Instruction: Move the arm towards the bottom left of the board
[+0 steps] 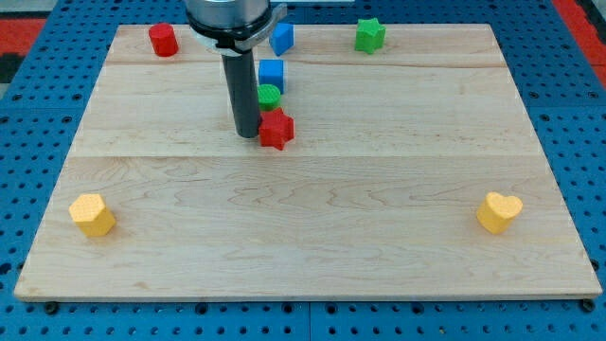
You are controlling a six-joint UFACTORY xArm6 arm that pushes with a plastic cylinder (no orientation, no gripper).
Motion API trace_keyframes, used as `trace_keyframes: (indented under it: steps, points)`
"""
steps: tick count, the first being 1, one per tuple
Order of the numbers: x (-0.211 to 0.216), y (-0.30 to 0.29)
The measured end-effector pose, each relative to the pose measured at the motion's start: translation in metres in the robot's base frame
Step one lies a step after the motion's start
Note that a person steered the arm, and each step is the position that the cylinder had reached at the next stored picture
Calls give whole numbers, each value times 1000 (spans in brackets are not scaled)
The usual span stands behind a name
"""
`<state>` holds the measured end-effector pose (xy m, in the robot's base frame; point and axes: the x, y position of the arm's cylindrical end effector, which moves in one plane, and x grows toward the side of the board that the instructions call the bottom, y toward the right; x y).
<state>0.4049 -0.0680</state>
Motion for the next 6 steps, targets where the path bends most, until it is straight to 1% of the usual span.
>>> trace_keyframes:
  steps: [1,2,3,4,5,6]
  points:
    - [0,-38]
    - [-4,-107]
    - [27,-183]
    - [59,-226]
    - [111,-229]
    - [138,-219]
